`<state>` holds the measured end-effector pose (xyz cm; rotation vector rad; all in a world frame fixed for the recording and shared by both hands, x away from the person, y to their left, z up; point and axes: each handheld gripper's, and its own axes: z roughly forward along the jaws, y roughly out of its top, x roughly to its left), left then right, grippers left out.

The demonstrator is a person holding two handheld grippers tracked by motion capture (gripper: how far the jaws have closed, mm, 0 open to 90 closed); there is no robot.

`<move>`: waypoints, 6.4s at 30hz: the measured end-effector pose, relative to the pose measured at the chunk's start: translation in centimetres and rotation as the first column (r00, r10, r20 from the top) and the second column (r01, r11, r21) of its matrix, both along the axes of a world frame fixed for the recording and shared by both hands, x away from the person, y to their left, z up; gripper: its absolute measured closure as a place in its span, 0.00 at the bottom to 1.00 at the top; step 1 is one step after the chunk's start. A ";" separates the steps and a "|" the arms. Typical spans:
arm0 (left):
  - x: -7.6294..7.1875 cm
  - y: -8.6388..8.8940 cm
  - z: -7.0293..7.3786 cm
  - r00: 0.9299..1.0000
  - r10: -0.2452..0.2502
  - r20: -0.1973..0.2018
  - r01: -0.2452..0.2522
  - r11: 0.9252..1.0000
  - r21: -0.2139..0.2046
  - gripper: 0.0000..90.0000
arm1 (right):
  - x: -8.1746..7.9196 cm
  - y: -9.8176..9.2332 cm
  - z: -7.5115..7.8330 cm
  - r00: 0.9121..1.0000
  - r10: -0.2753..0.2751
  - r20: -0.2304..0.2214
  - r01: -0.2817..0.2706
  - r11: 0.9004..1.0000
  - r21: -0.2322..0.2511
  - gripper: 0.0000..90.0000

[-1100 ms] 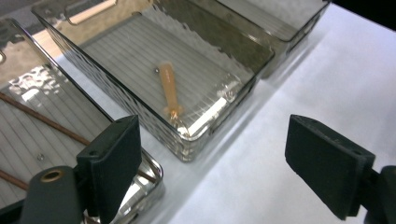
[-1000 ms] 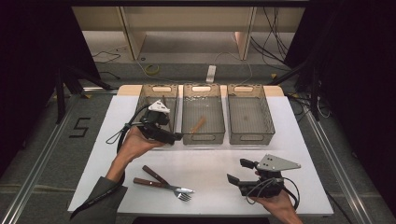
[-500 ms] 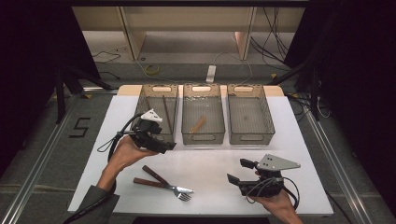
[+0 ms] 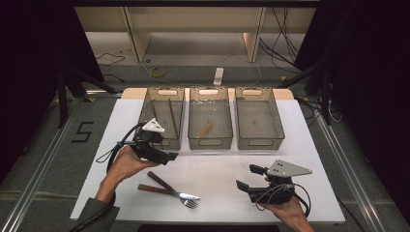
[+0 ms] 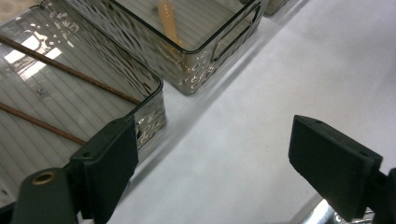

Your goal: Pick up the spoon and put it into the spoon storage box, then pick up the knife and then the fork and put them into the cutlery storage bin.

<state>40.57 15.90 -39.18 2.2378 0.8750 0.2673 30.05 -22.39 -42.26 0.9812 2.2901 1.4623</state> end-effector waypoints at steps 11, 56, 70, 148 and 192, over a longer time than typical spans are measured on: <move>-0.7 0.9 -0.5 1.000 0.016 -0.001 -0.015 0.999 0.029 0.17 | 0.0 0.0 0.0 1.000 0.000 0.001 0.000 1.000 -0.001 0.30; -5.7 2.0 -5.5 0.958 -0.186 -0.218 0.254 0.901 0.351 0.48 | -0.2 0.6 0.0 1.000 0.016 0.001 -0.016 0.999 -0.029 0.30; -5.0 2.4 -6.9 0.950 -0.200 -0.240 0.281 0.883 0.377 0.58 | -0.2 0.8 -0.1 1.000 0.022 -0.003 -0.022 0.999 -0.038 0.30; -5.5 -5.6 -2.2 0.995 -0.101 -0.003 0.100 0.991 -0.086 0.83 | 1.8 4.1 0.0 0.971 -0.075 -0.228 0.124 0.970 0.207 0.40; -6.3 -9.4 -2.7 0.993 -0.098 0.064 0.109 0.971 -0.211 0.66 | 5.4 6.3 -0.2 0.942 -0.010 -0.335 0.131 0.930 0.344 0.90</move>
